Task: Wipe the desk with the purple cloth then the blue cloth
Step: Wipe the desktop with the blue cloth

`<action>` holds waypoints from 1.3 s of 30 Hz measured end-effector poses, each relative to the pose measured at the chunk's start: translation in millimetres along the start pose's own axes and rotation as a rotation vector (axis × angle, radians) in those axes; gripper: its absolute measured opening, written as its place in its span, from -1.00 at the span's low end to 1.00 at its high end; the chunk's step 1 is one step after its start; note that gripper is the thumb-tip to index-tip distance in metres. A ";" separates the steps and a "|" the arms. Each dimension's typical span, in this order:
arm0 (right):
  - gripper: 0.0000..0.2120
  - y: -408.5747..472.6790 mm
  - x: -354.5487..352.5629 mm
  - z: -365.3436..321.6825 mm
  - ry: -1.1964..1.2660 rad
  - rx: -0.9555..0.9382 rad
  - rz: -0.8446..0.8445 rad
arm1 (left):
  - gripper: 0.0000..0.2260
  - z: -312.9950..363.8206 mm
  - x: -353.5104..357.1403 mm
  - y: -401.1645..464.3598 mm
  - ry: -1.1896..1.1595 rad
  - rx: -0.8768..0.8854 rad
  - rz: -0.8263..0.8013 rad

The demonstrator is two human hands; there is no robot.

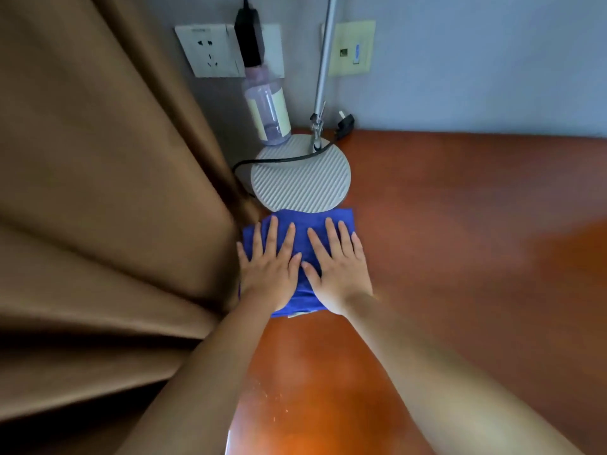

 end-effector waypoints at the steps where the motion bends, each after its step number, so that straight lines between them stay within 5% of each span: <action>1: -0.33 1.1 1.6 -0.1 0.001 -0.006 0.019 | -0.48 -1.1 1.5 0.5 0.011 0.021 0.014; 11: -0.24 -43.1 -4.9 -8.9 0.024 0.013 -0.047 | -0.41 -3.1 1.0 -49.8 -0.011 0.046 0.020; 19: -0.58 -81.4 -22.2 -13.6 0.017 0.056 0.193 | -0.53 1.8 -2.5 -93.8 -0.001 0.140 0.134; 25: -0.35 -40.2 -13.2 -0.9 0.108 -0.011 0.075 | -0.47 -0.4 1.9 -52.7 -0.015 0.121 0.077; 31: -0.41 15.7 -6.0 12.8 0.121 -0.089 0.149 | -0.38 2.5 3.3 -10.3 0.012 0.058 0.076; 39: -0.32 -36.0 -4.6 -12.2 -0.056 0.003 -0.009 | -0.41 1.2 3.4 -54.6 0.028 0.103 0.002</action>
Point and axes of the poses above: each hand's wrist, its own y-axis towards the middle knuckle, its own x-axis out of the palm, z = x × y, the point moved 4 cm from there along y, towards the middle knuckle, and after that the axes turned 15 degrees about z, right-handed, at the moved point
